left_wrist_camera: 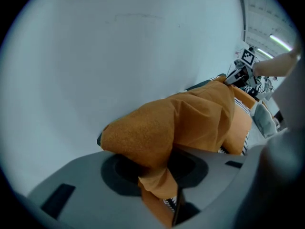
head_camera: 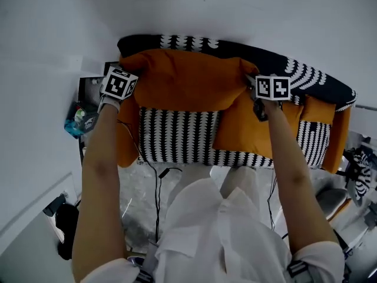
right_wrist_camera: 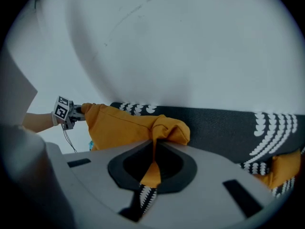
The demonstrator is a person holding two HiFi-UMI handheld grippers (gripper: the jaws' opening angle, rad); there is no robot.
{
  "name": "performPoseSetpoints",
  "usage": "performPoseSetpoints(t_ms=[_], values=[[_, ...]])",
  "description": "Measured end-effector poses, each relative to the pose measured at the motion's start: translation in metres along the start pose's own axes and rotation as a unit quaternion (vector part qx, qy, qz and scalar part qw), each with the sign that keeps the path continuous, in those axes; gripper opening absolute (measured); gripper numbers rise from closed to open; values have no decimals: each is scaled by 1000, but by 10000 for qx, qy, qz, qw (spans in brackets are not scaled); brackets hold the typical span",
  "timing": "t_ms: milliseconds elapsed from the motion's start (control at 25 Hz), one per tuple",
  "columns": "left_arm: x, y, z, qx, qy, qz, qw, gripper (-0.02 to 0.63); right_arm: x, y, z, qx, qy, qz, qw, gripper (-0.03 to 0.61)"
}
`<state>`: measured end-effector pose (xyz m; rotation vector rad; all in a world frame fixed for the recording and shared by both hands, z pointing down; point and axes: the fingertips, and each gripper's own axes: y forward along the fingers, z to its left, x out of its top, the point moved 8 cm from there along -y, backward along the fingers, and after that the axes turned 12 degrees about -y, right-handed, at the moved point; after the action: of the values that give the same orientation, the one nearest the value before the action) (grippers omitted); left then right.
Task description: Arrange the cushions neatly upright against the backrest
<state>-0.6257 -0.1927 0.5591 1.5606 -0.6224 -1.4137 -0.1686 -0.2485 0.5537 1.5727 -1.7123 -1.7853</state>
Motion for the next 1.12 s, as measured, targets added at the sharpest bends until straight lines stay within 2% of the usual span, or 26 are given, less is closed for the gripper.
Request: performPoseSetpoints(t_ms=[120, 240, 360, 480, 680, 840, 1000, 1120], values=[[-2, 24, 7, 19, -60, 189, 9998, 158, 1, 20, -8, -11, 33, -33, 10000, 20], [-14, 44, 17, 63, -222, 447, 9987, 164, 6, 41, -8, -109, -179, 95, 9997, 21], [-23, 58, 27, 125, -457, 513, 9976, 170, 13, 55, -8, -246, -277, 207, 9991, 23], [-17, 70, 35, 159, -510, 521, 9972, 174, 14, 62, -12, -342, -111, 185, 9992, 23], [-21, 76, 53, 430, -512, 704, 9953, 262, 10, 71, -12, -344, 67, 133, 9993, 29], [-37, 59, 64, 580, -1090, 492, 9911, 318, 12, 69, -12, -378, 7, 82, 9993, 51], [-45, 35, 57, 313, -1728, 39, 9845, 333, 13, 54, -13, -293, 12, 3, 9996, 112], [-32, 16, 32, -11, -1940, -469, 9799, 333, 10, 40, -12, -240, -43, -8, 9997, 150]])
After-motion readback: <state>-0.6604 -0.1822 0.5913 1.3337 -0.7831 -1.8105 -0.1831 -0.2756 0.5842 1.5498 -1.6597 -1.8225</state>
